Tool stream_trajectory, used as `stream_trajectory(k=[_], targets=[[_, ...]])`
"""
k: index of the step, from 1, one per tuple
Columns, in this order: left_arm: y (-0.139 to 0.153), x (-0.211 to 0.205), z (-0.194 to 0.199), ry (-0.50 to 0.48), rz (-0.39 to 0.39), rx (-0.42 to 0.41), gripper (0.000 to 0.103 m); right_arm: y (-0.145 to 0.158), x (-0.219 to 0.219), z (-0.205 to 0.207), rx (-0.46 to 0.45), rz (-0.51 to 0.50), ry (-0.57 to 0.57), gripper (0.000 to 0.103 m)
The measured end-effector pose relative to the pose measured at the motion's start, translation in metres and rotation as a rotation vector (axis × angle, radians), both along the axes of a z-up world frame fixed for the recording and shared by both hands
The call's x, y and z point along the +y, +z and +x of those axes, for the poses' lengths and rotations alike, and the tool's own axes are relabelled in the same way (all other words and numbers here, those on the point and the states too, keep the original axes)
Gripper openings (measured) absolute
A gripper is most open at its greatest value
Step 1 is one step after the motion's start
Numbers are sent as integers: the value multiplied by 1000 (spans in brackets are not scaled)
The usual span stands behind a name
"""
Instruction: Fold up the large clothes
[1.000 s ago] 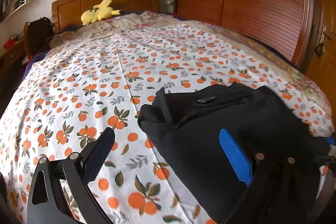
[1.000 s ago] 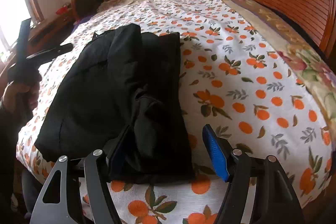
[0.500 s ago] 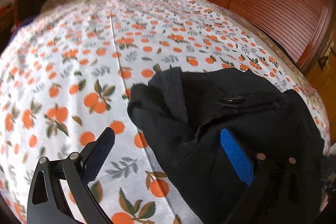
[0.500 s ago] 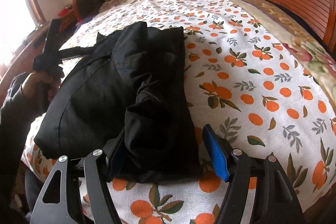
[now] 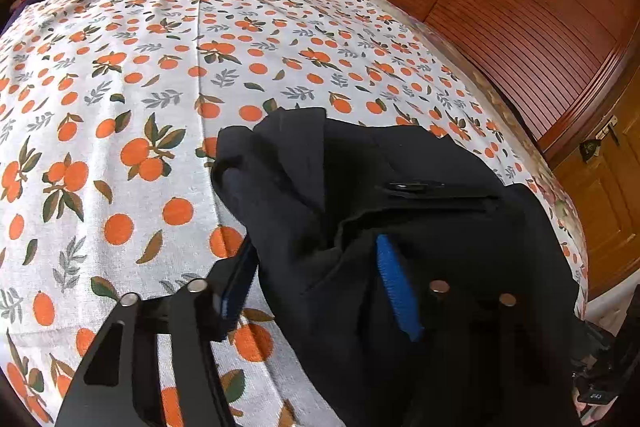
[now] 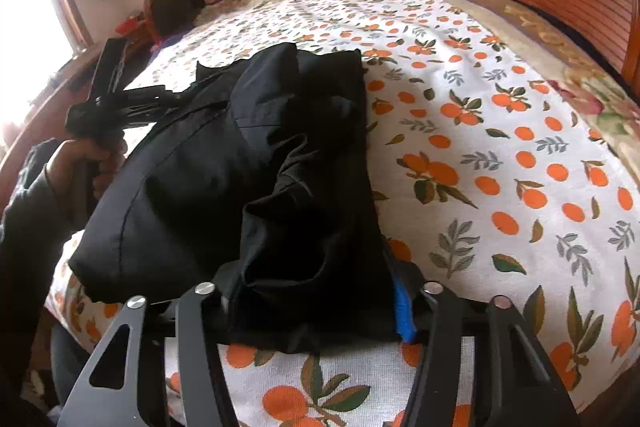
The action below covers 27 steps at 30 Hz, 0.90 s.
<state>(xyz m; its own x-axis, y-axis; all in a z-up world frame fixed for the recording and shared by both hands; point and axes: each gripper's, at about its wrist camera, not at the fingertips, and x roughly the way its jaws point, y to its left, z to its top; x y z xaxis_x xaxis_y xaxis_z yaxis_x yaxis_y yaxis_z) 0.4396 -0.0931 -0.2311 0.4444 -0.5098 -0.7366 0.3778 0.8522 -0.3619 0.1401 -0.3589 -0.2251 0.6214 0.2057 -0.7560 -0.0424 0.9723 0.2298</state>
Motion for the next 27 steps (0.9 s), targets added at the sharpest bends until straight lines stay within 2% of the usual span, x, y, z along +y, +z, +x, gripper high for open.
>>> stream_trajectory(k=[2,3,6,9,13,18,23,27], targets=[[4,-3,-2,-7,8,-5,50,0,0,0,2,13,11,41],[6,-5,-3,-11,13,-10,45,0,2,0,3,12,27,34],[9,-10,-9,-11,48,-38,36,5,9,-1,-9,-28,68,22],[19,-14,-15,16,76,-70,28,11,8,0,-19,-17,84,16],[37,-19,-26,45,100,-120,24,25,-1,-1,-64,-9,83,12],[72,-34,-45,61,83,-212,21,46,-23,-3,-140,-2,37,10],[106,-73,-57,36,55,-284,21,69,-57,-7,-203,-33,-3,9],[128,-128,-55,-9,30,-321,21,92,-96,-17,-252,-83,-51,9]])
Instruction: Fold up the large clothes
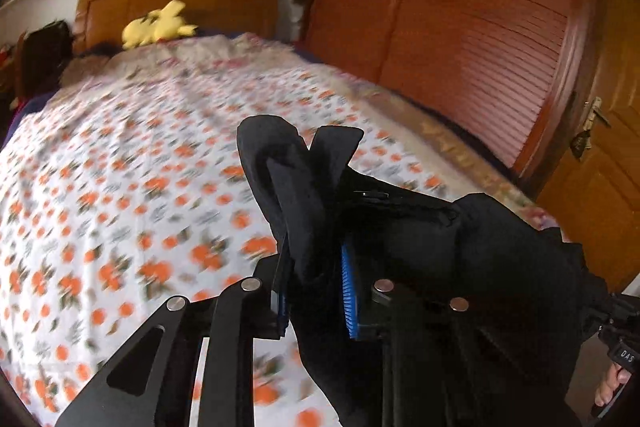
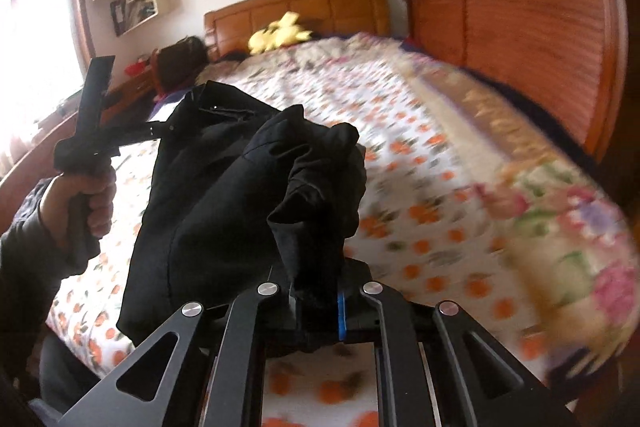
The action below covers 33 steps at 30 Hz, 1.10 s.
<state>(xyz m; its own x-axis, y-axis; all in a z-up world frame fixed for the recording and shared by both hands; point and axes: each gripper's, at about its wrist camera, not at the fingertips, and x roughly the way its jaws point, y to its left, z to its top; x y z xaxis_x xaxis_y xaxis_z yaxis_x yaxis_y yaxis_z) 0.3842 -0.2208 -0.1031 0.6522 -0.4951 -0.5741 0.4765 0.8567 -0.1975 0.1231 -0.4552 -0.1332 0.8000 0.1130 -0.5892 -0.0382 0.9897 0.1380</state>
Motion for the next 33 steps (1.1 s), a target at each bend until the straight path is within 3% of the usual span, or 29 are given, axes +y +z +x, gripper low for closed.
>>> stream_trajectory(k=[7,17,21,26,28,31,32,33], targets=[[26,-116,-6,-129,-38,-36,21,38,-74,-22,-55,-112,-137,9],[31,-250,-17,-288,-88,-21,22,66,-157,-54,-59,-230,-321,9],[14,-291,-20,-340,-63,15,23,59,-181,-65,-27,-249,-376,9],[-26,-324,-27,-379,26,72,23,15,-211,-67,81,-192,-414,10],[-37,-328,-29,-371,51,64,25,3,-217,-69,93,-174,-435,14],[-44,-328,-25,-370,74,90,29,0,-224,-75,69,-160,-497,36],[-47,-326,-24,-371,83,97,32,2,-229,-78,61,-162,-517,51],[-49,-326,-23,-373,99,106,35,4,-231,-79,53,-165,-528,53]])
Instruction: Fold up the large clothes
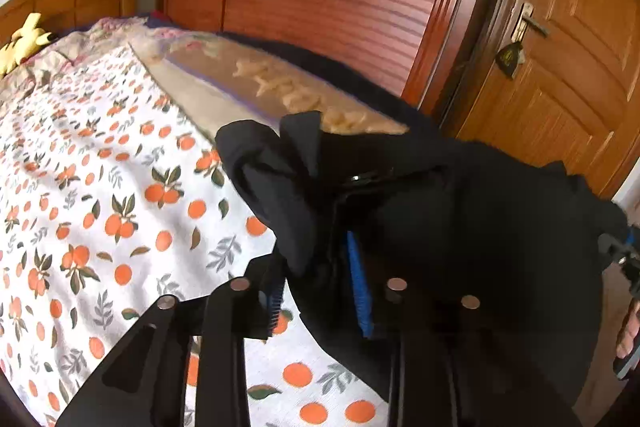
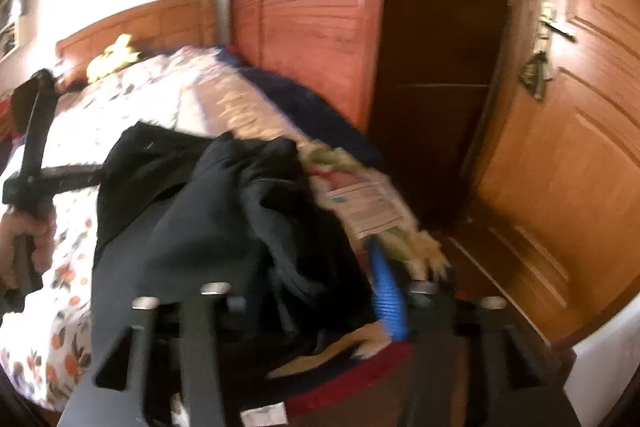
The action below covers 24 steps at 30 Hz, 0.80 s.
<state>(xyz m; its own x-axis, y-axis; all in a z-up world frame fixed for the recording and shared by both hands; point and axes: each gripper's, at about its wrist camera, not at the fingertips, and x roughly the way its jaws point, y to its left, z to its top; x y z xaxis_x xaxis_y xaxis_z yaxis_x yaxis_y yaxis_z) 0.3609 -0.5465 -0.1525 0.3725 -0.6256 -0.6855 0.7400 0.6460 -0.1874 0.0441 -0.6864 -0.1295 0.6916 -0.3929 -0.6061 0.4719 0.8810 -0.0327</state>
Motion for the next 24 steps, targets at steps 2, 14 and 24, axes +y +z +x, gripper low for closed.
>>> stream_trajectory(k=[2,14,24], targets=[[-4,5,2,-4,16,-1,37,8,0,-3,-20,-1,-7,53],[-8,21,-7,9,45,-40,41,37,50,37,-65,-78,185,42],[-12,55,-26,2,47,-66,46,-49,-10,57,60,107,69,16]])
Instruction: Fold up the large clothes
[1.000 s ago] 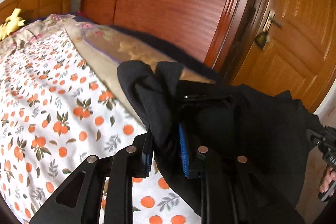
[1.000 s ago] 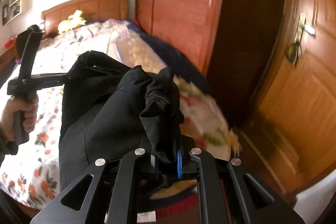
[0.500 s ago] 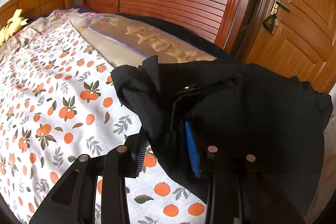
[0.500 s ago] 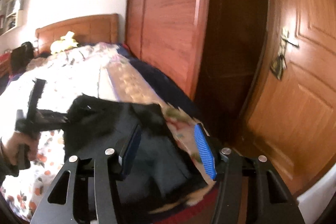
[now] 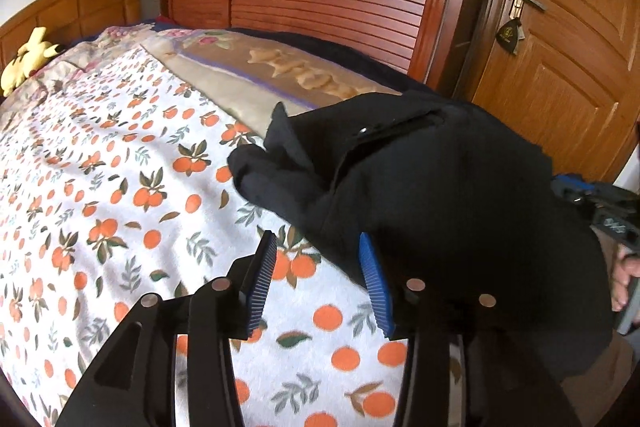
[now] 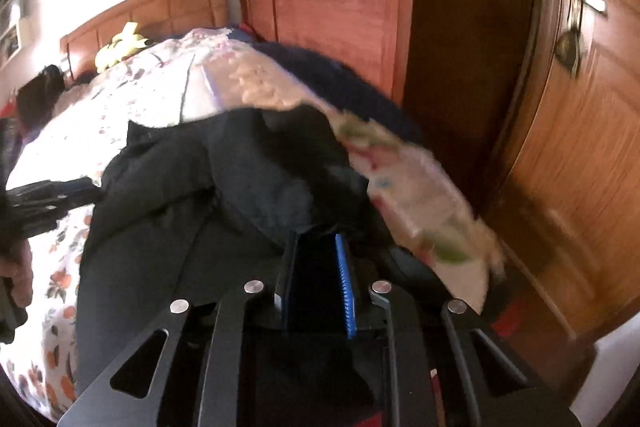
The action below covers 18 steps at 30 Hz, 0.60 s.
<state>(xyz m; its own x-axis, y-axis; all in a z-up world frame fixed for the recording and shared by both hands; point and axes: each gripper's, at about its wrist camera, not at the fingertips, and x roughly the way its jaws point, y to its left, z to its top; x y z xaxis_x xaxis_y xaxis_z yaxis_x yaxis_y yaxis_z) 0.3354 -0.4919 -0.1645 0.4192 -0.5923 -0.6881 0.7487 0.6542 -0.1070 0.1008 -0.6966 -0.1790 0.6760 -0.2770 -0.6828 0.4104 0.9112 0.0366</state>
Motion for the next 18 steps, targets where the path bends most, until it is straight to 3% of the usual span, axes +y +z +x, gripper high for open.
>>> stream_trajectory(k=[7,12,15,18], targets=[[8,24,-33,-2,0,-56,51,8,9,-4,2,-41,-21,16],[23,45,-59,14,-30,-94,71,29,23,-24,-44,-75,-39,34],[35,58,-74,24,-46,-121,83,35,31,-32,-53,-79,-28,36],[46,67,-88,27,-57,-133,85,36,41,-39,-63,-73,-19,43]])
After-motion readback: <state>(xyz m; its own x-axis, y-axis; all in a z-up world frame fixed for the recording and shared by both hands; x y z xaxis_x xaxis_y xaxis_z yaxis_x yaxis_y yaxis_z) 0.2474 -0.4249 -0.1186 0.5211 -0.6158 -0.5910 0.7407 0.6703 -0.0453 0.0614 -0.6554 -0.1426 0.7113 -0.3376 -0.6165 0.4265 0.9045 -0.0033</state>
